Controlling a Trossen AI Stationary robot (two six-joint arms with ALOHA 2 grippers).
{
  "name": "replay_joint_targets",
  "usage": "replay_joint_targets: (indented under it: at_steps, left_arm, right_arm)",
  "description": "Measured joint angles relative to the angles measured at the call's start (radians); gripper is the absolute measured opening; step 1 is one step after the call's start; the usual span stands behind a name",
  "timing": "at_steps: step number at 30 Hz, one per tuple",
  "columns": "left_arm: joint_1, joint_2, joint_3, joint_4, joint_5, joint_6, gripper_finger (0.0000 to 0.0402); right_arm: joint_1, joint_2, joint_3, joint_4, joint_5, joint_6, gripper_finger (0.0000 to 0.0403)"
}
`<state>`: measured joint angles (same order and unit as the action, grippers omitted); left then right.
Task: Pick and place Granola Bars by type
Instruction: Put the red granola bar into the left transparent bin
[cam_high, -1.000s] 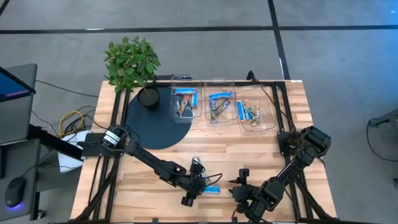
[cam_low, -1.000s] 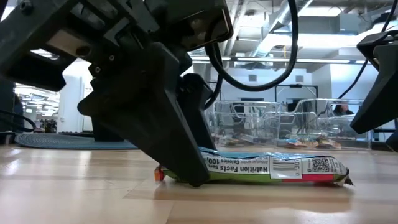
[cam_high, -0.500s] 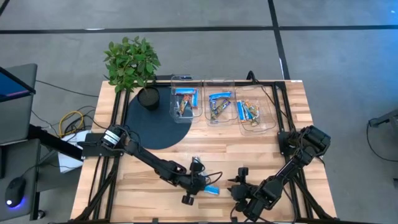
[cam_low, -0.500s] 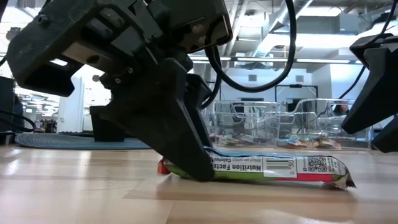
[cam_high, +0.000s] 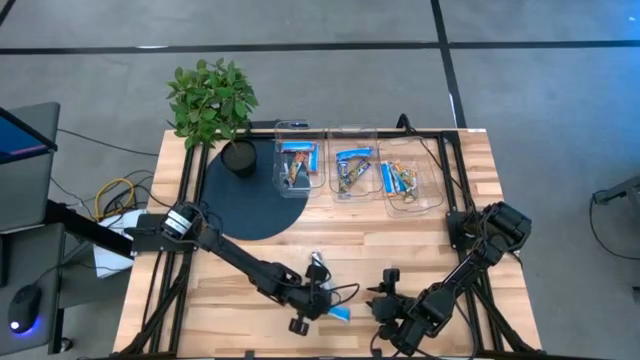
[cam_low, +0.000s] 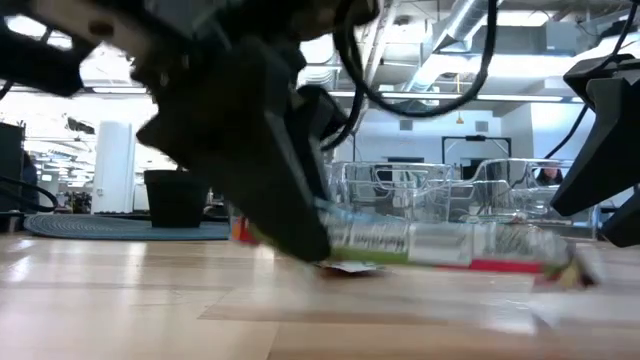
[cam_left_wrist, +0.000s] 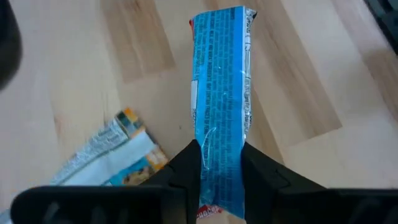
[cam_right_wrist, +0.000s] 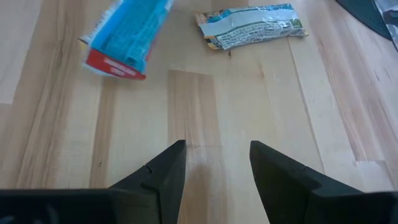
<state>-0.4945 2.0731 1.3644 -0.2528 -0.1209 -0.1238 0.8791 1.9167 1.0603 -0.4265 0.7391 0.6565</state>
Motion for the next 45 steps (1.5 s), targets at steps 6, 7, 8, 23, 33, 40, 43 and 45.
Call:
replay_joint_targets:
  at_steps: [6, 7, 8, 23, 33, 40, 43, 45]
  left_arm:
    - [-0.019, 0.000, 0.084, -0.088, -0.104, 0.051, 0.0069]
    - [-0.022, 0.000, 0.102, -0.115, -0.134, 0.061, 0.0069]
    - [-0.025, 0.000, 0.120, -0.146, -0.172, 0.070, 0.0069]
    - [0.028, -0.002, 0.329, -0.689, -1.183, -0.056, 0.0068]
    - [0.310, 0.006, 0.300, -0.893, -1.115, -0.186, 0.0068]
    - [0.491, 0.006, 0.296, -1.020, -1.039, -0.364, 0.0068]
    - [0.558, 0.006, 0.296, -1.029, -0.978, -0.395, 0.0067]
    - [0.599, 0.006, 0.296, -1.030, -0.932, -0.396, 0.0067]
  right_arm:
    - [0.000, 0.000, 0.000, -0.004, 0.000, 0.006, 0.0170]
    - [0.000, 0.000, 0.000, -0.003, 0.000, 0.007, 0.0170]
    - [0.000, 0.000, 0.000, -0.004, 0.000, 0.008, 0.0170]
    - [0.000, 0.000, 0.000, -0.003, 0.000, 0.018, 0.0170]
    - [0.000, 0.000, 0.000, -0.003, 0.000, 0.025, 0.0170]
    - [0.000, 0.000, 0.000, -0.003, 0.000, 0.025, 0.0170]
    - [0.000, 0.000, 0.000, -0.003, 0.000, 0.025, 0.0170]
    - [0.000, 0.000, 0.000, -0.004, 0.000, 0.025, 0.0170]
